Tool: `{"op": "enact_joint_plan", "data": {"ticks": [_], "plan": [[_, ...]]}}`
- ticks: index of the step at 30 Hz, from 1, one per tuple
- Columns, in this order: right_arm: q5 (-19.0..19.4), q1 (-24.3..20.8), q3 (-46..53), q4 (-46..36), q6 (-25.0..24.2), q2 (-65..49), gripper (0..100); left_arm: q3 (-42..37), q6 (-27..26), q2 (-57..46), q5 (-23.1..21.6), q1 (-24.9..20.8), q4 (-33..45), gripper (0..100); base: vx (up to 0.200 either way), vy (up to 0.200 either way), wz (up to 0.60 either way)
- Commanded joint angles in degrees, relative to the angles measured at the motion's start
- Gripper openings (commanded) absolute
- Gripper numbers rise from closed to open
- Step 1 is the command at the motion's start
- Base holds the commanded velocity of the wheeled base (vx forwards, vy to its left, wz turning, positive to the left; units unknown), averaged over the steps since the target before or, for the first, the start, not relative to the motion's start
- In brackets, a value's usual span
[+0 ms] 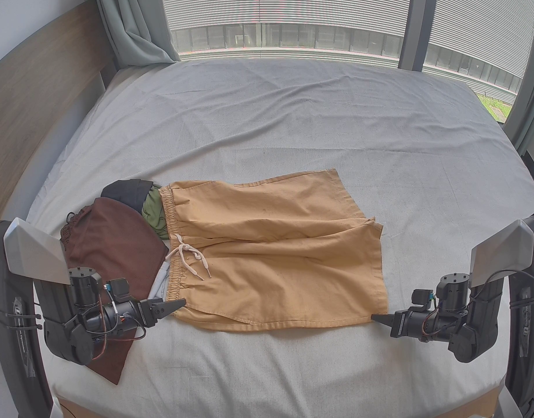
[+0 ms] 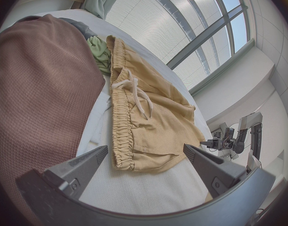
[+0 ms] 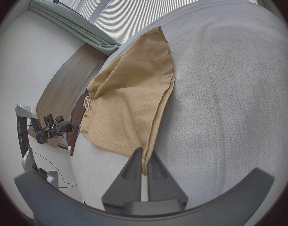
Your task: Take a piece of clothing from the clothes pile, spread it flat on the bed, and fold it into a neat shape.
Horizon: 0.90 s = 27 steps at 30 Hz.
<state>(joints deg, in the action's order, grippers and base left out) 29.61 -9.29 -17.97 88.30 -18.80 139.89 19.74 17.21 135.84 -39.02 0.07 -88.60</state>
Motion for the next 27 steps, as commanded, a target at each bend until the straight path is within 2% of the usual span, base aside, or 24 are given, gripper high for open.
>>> {"op": "enact_joint_plan", "data": {"ticks": [1,27], "plan": [[0.01,-0.03,-0.14,0.03,0.08,0.12,0,0.3,0.01,2.06,0.0,0.1,0.01,100,0.0,0.0,0.0],[0.1,0.15,-0.31,0.03,1.31,0.65,0,2.68,3.97,5.49,0.7,-1.3,0.01,100,0.0,0.0,0.0]]}}
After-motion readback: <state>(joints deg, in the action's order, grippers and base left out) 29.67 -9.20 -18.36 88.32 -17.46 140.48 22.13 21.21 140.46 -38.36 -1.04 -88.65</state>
